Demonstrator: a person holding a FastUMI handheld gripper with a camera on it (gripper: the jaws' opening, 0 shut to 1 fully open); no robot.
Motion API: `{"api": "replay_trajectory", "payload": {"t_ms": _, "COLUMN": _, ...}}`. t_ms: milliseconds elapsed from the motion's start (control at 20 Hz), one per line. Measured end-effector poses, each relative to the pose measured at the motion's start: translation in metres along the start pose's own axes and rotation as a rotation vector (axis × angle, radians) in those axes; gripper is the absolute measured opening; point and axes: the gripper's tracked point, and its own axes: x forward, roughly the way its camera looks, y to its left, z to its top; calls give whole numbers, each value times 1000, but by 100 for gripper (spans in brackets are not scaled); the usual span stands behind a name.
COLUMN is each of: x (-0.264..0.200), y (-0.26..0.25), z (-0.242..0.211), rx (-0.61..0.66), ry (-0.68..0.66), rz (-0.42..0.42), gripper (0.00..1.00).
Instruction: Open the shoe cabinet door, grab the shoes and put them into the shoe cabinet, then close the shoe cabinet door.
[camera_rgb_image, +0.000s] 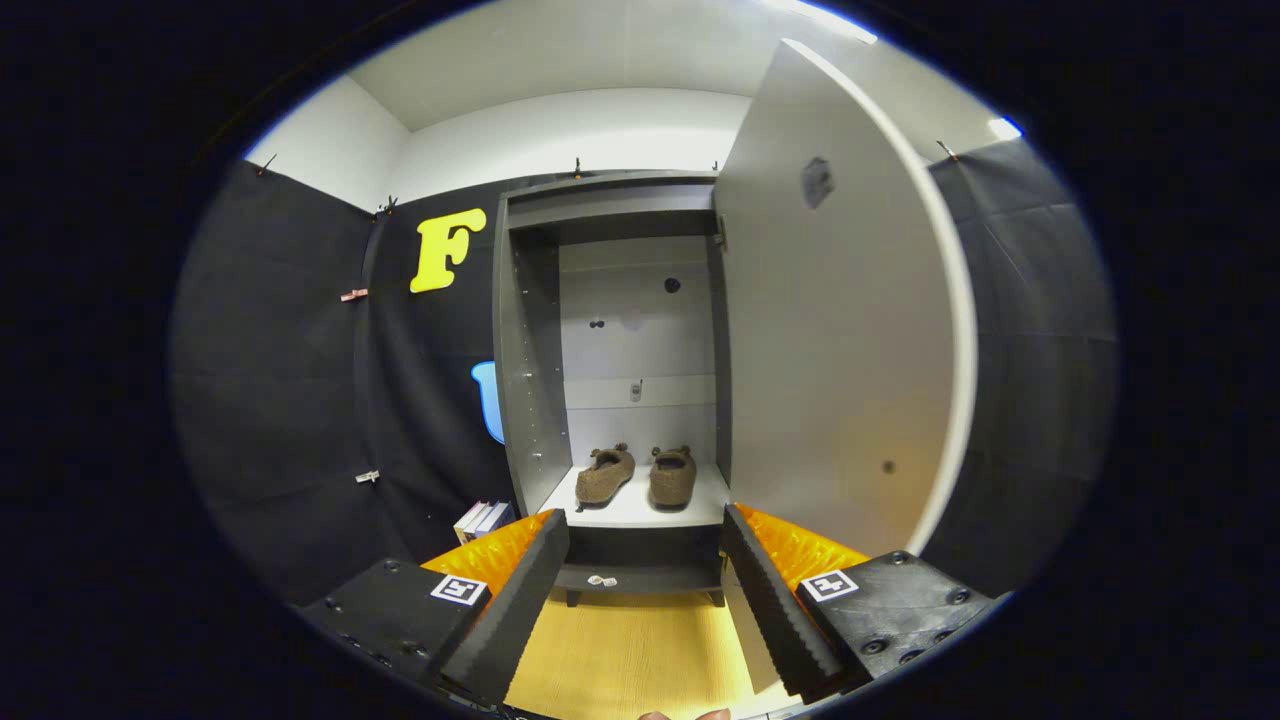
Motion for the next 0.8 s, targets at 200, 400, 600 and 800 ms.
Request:
{"api": "replay_trajectory", "payload": {"t_ms": 200, "x": -43, "y": -65, "z": 8, "rx": 23, "ry": -10, "rz": -109, "gripper": 98}}
{"api": "replay_trajectory", "payload": {"t_ms": 400, "x": -60, "y": -131, "z": 10, "rx": 20, "ry": -9, "rz": -225, "gripper": 98}}
{"api": "replay_trajectory", "payload": {"t_ms": 600, "x": -48, "y": -179, "z": 8, "rx": 38, "ry": -6, "rz": -301, "gripper": 98}}
{"api": "replay_trajectory", "payload": {"t_ms": 800, "x": -20, "y": -202, "z": 1, "rx": 44, "ry": 18, "rz": -301, "gripper": 98}}
